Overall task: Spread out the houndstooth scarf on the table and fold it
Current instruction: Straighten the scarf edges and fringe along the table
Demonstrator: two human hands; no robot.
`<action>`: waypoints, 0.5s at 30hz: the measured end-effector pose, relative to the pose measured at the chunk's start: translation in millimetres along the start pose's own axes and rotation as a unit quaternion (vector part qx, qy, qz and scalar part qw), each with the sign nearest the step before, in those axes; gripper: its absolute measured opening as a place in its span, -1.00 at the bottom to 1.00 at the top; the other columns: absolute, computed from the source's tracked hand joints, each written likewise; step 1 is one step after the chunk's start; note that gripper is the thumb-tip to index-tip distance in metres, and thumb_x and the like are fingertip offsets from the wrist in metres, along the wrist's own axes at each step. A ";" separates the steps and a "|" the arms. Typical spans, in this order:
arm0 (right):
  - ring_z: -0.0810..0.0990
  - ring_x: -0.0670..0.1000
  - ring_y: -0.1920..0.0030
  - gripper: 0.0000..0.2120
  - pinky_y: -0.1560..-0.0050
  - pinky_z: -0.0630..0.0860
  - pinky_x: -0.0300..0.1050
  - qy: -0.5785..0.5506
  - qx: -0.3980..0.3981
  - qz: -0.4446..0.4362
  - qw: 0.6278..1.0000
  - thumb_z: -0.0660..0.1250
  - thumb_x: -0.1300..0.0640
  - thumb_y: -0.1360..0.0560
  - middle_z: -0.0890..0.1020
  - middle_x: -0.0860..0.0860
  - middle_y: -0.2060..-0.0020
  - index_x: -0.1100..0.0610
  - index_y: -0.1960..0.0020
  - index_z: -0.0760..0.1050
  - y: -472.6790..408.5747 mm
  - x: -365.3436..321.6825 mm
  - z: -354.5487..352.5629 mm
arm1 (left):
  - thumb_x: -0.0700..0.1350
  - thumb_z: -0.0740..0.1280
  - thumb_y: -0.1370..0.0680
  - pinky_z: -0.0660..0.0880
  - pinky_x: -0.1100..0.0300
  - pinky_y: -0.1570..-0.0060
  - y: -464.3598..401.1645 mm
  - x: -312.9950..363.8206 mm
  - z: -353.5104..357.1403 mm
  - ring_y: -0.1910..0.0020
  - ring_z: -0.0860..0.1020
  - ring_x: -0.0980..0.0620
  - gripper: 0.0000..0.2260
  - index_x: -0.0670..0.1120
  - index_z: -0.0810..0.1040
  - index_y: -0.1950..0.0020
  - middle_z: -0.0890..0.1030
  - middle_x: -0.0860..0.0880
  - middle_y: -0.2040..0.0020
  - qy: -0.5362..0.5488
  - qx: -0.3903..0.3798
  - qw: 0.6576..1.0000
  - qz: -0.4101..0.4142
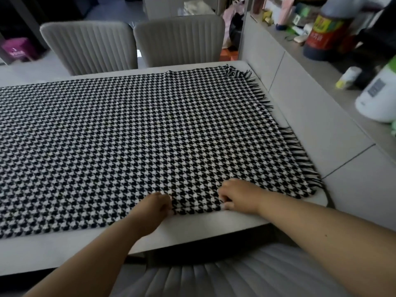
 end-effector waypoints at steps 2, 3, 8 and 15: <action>0.44 -0.02 0.07 -0.83 0.06 0.44 -0.08 -0.002 -0.010 0.072 0.997 0.34 -0.03 -0.49 0.44 -0.05 0.11 0.05 0.11 0.41 14.9 26.0 -5.1 | -0.11 0.29 -0.58 0.40 0.15 0.17 2.8 -0.3 4.1 0.19 0.44 0.00 -0.81 0.05 0.42 0.23 0.44 0.03 0.18 -0.001 -0.020 1.000 0.000; 0.43 -0.02 0.12 -0.80 0.10 0.43 -0.09 0.009 -0.021 0.109 0.994 0.34 -0.05 -0.48 0.43 -0.05 0.12 0.03 0.15 0.37 22.5 37.5 -6.4 | -0.09 0.28 -0.58 0.41 0.15 0.16 3.8 1.1 6.0 0.19 0.45 0.00 -0.79 0.07 0.41 0.26 0.44 0.04 0.19 -0.008 -0.027 1.000 0.004; 0.42 -0.03 0.29 -0.73 0.31 0.33 -0.14 -0.025 -0.021 0.205 0.978 0.22 -0.13 -0.54 0.44 -0.03 0.26 0.02 0.21 0.31 31.7 30.8 -22.3 | -0.01 0.26 -0.59 0.43 0.18 0.17 15.6 4.7 -1.6 0.17 0.49 0.02 -0.91 0.04 0.47 0.11 0.50 0.03 0.13 0.006 -0.029 0.999 -0.020; 0.43 0.01 0.30 -0.71 0.29 0.36 -0.10 -0.141 0.141 0.140 0.970 0.22 -0.15 -0.54 0.57 0.07 0.16 0.09 0.05 0.44 4.2 -95.8 -74.0 | 0.04 0.21 -0.61 0.50 0.08 0.20 78.5 -19.2 -57.5 0.17 0.56 -0.08 -0.82 -0.05 0.50 -0.01 0.60 -0.08 0.13 0.078 0.092 0.991 -0.062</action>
Point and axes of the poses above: each hand's wrist, its own y-axis away from the middle knuckle, its own z-axis out of the palm, x = y × z, the point moved 7 cm from there along -y, towards the middle knuckle
